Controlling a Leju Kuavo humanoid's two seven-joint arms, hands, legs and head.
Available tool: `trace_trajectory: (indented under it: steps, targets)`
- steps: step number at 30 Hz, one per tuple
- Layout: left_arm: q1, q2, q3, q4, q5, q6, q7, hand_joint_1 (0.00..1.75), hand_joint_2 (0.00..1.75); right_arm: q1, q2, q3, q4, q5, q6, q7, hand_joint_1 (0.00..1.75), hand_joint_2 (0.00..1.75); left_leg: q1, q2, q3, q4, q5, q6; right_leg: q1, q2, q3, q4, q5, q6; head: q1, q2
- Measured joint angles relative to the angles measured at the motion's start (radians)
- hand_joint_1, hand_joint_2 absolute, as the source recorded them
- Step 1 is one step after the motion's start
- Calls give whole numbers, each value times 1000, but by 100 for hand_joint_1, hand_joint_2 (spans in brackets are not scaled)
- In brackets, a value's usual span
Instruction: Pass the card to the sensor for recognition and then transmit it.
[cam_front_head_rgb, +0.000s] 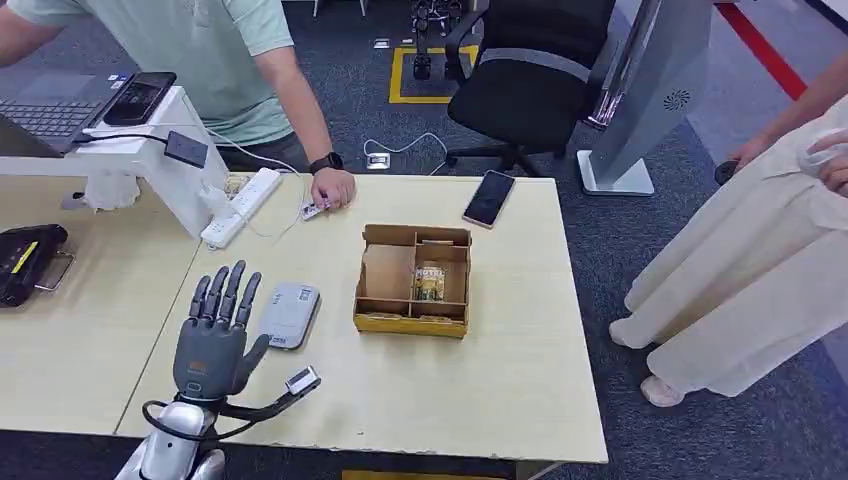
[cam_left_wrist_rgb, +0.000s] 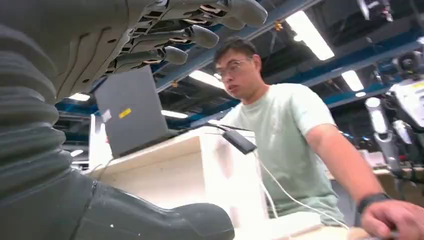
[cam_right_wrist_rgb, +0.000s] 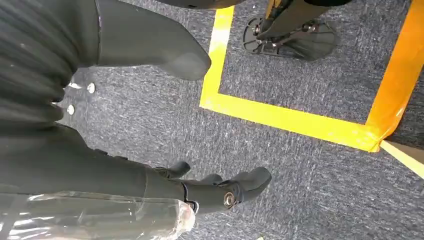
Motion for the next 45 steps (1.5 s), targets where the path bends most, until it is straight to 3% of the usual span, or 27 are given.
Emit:
trace_trajectory:
  steps: [11, 28, 32, 45]
  targets:
    - [-58, 4, -95, 102, 47, -41, -28, 0, 175, -6, 0, 2, 0, 15, 14, 8, 0, 175, 0, 0, 0, 0, 0, 0, 0, 0, 0, 0, 0, 0, 0, 0]
    - [-85, 9, -179, 161, 90, -75, -47, 0, 175, -10, -1, 12, 0, 23, 17, 18, 0, 175, 0, 0, 0, 0, 0, 0, 0, 0, 0, 0, 0, 0, 0, 0]
    - [-102, -1, -212, 174, 157, -105, -71, 0, 175, -12, -1, 17, 0, 32, 18, 24, 0, 175, 0, 0, 0, 0, 0, 0, 0, 0, 0, 0, 0, 0, 0, 0]
    - [-172, -45, -274, 248, 163, -138, -78, 0, 175, -19, -2, 28, -2, 36, 32, 36, 0, 175, 0, 0, 0, 0, 0, 0, 0, 0, 0, 0, 0, 0, 0, 0]
